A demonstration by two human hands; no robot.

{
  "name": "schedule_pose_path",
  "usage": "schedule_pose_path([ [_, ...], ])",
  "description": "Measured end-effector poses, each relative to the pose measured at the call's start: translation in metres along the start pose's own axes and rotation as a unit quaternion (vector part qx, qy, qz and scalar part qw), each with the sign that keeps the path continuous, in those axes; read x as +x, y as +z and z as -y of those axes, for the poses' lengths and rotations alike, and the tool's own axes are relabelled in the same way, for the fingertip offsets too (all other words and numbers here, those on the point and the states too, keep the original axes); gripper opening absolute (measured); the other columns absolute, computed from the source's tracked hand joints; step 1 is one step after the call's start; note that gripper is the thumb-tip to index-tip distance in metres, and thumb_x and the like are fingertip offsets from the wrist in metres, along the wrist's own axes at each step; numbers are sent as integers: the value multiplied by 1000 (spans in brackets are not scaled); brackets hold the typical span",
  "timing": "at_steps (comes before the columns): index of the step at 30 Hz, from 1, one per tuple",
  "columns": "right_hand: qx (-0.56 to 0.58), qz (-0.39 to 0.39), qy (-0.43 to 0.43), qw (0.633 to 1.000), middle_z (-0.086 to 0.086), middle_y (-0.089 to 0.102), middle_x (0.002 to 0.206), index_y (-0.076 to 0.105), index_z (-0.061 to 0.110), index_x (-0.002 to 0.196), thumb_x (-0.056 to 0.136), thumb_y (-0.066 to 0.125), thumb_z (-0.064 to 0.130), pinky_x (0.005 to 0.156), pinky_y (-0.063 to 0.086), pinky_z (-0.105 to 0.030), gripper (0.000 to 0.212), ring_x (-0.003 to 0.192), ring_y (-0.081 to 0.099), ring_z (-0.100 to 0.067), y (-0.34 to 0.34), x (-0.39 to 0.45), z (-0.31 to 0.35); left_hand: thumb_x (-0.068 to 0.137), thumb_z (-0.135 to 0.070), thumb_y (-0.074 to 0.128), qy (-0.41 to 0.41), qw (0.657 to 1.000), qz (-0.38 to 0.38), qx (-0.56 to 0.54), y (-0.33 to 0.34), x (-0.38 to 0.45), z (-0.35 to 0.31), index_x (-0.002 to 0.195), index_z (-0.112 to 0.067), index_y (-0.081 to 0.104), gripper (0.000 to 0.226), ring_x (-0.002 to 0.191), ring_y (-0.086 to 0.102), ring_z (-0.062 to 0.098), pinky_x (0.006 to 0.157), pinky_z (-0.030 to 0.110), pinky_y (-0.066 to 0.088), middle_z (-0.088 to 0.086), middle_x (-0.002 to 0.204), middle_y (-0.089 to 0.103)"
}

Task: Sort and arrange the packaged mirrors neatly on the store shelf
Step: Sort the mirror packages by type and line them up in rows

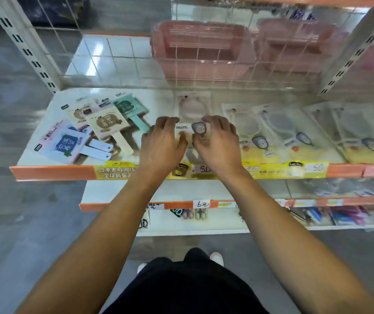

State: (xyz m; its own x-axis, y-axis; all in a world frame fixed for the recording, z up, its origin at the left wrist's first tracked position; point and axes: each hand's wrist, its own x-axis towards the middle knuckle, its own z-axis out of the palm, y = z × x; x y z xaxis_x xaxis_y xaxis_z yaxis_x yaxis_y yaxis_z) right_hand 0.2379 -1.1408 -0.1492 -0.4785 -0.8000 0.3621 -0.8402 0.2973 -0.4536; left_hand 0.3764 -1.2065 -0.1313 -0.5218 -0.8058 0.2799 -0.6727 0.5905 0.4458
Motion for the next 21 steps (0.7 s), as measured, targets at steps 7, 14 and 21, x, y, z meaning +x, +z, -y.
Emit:
schedule_pose_path([
  [7, -19, -19, 26, 999, -7, 58, 123, 60, 16, 121, 78, 64, 42, 86, 50, -46, 51, 113, 54, -36, -41, 5, -84, 87, -28, 58, 7, 1000, 6, 6, 46, 13, -82, 125, -12, 54, 42, 105, 59, 37, 82, 48, 48, 11, 122, 56],
  [14, -11, -23, 23, 999, -10, 59, 124, 61, 15, 122, 76, 65, 38, 86, 50, -47, 51, 114, 54, -39, -65, 6, -144, 88, -30, 56, 11, 1000, 18, 1, 84, 18, -131, 128, -13, 52, 44, 108, 58, 36, 83, 49, 50, 11, 126, 54],
  [21, -34, -16, 38, 999, -9, 57, 124, 60, 15, 122, 75, 59, 44, 85, 51, -50, 54, 112, 54, -40, -77, 6, -171, 88, -31, 55, 10, 1000, 19, -13, 97, 20, -156, 128, -13, 53, 45, 107, 59, 36, 85, 50, 50, 11, 126, 54],
])
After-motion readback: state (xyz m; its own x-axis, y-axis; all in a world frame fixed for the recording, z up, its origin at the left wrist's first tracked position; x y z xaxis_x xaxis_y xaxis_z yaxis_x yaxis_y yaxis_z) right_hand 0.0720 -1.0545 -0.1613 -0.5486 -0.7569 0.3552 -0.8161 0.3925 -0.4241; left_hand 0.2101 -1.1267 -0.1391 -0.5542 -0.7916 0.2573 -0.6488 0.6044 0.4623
